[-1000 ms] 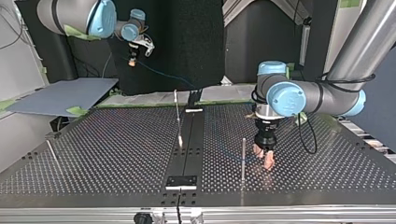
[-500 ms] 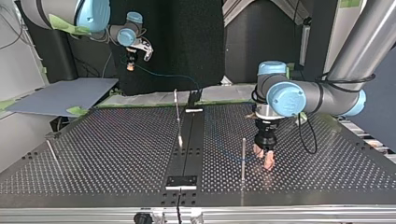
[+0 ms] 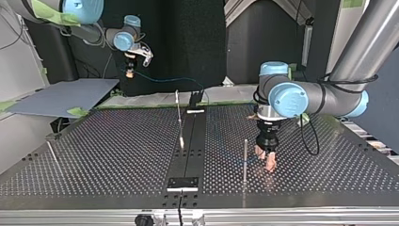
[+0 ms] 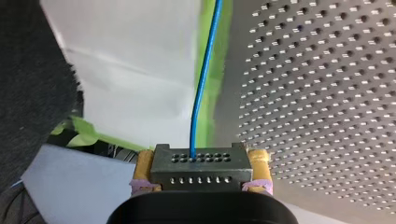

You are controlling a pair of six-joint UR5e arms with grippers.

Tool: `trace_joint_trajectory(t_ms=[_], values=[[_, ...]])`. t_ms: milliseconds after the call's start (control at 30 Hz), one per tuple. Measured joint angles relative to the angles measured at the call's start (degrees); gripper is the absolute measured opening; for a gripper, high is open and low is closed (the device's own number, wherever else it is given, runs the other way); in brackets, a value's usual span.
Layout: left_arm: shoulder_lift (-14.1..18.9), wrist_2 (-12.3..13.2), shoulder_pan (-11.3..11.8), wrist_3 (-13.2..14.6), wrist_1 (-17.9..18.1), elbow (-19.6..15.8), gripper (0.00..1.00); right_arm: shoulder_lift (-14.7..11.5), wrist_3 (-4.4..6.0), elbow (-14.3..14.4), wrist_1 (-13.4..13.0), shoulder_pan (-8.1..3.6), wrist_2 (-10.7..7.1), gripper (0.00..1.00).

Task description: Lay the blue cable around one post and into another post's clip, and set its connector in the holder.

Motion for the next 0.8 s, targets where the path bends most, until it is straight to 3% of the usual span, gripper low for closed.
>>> trace_joint_trajectory(t_ms=[300, 800], values=[[0.0, 0.0, -0.01, -0.02, -0.05, -0.01, 1.0, -4.65, 0.35, 1.25, -0.97, -0.4, -2.31, 0.2], [0.0, -0.26, -0.24, -0.48, -0.19, -0.02, 1.0, -11.64, 0.68, 3.42, -4.25, 0.05, -3.18, 0.2]])
